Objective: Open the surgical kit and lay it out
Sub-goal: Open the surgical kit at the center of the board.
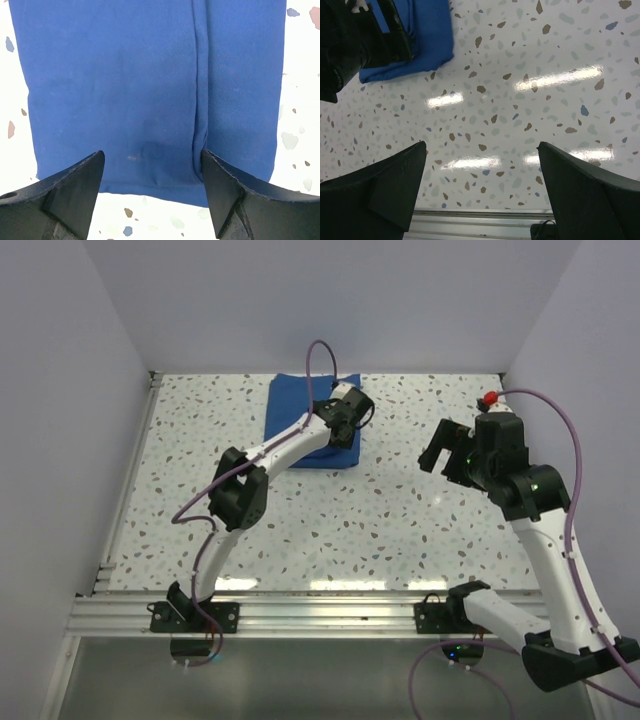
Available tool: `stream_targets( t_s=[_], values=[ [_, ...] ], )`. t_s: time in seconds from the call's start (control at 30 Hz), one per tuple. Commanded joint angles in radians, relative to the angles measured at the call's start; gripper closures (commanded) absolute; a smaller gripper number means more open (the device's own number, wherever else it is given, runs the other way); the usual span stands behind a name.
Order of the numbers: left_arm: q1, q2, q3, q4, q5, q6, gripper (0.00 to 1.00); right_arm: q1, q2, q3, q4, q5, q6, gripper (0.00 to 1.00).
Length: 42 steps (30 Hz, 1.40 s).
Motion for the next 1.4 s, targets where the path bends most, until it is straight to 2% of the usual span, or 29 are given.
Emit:
stream_targets(
  t_s=[0.0, 0.3, 0.4, 0.47, 0.5, 0.53, 0.57, 0.6, 0.67, 0.83, 0.87, 0.93, 0.97, 1.03, 1.07, 1.17, 1.2, 1.23, 1.27, 1.3, 1.37],
  values=[
    [0.006, -0.036, -0.011, 0.035, -0.018, 0.009, 0.19, 0.005, 0.018, 0.01, 0.029, -0.006, 0.01, 0.02],
    [0.006, 0.031, 0.0, 0.044, 0.128, 0.015, 0.17, 0.005, 0.039, 0.015, 0.029, -0.014, 0.018, 0.02],
    [0.004, 0.07, 0.024, 0.02, 0.159, 0.018, 0.24, 0.005, 0.032, 0.008, 0.027, -0.014, 0.027, 0.02],
    [0.007, 0.094, 0.055, -0.008, 0.163, 0.02, 0.35, 0.003, 0.027, 0.005, 0.026, -0.012, 0.031, 0.02],
    [0.009, 0.099, 0.078, -0.017, 0.165, 0.02, 0.46, 0.005, 0.027, 0.005, 0.029, -0.011, 0.031, 0.02],
    [0.011, 0.096, 0.082, -0.023, 0.167, 0.02, 0.53, 0.003, 0.028, 0.005, 0.032, -0.011, 0.031, 0.02],
    [0.02, 0.088, 0.084, -0.022, 0.168, 0.02, 0.63, 0.005, 0.03, 0.005, 0.035, -0.009, 0.031, 0.02],
    [0.026, 0.079, 0.082, -0.02, 0.18, 0.02, 0.82, 0.003, 0.03, 0.008, 0.038, -0.012, 0.031, 0.02],
    [0.049, 0.042, 0.085, -0.022, 0.188, 0.011, 1.0, 0.003, 0.048, 0.014, 0.055, -0.018, 0.028, 0.02],
    [0.147, -0.126, 0.066, -0.03, 0.228, -0.034, 1.0, 0.005, 0.127, 0.08, 0.09, -0.044, 0.013, 0.02],
    [0.199, -0.16, 0.05, -0.019, 0.239, -0.047, 1.0, 0.005, 0.168, 0.094, 0.099, -0.064, 0.01, 0.02],
    [0.256, -0.276, -0.025, 0.002, 0.271, -0.058, 1.0, 0.012, 0.223, 0.146, 0.118, -0.084, 0.002, 0.04],
    [0.32, -0.316, -0.058, 0.018, 0.28, -0.06, 1.0, 0.021, 0.284, 0.169, 0.118, -0.084, -0.002, 0.05],
    [0.389, -0.422, -0.163, 0.059, 0.314, -0.069, 1.0, 0.07, 0.364, 0.257, 0.1, -0.069, -0.011, 0.05],
    [0.468, -0.452, -0.199, 0.088, 0.338, -0.077, 1.0, 0.092, 0.449, 0.29, 0.09, -0.058, -0.013, 0.05],
    [0.611, -0.535, -0.341, 0.131, 0.418, -0.089, 1.0, 0.185, 0.579, 0.434, 0.043, -0.014, -0.018, 0.05],
    [0.642, -0.548, -0.417, 0.139, 0.439, -0.089, 0.83, 0.239, 0.658, 0.505, 0.034, 0.011, -0.018, 0.04],
    [0.67, -0.567, -0.457, 0.148, 0.452, -0.089, 0.62, 0.264, 0.706, 0.54, 0.021, 0.02, -0.019, 0.04],
    [0.719, -0.573, -0.497, 0.168, 0.482, -0.089, 0.37, 0.311, 0.748, 0.574, 0.017, 0.031, -0.016, 0.04],
    [0.73, -0.575, -0.573, 0.174, 0.492, -0.089, 0.01, 0.334, 0.786, 0.64, 0.014, 0.031, -0.013, 0.04],
    [0.776, -0.57, -0.637, 0.181, 0.51, -0.08, 0.0, 0.371, 0.915, 0.709, 0.004, 0.031, 0.007, 0.04]
  ],
)
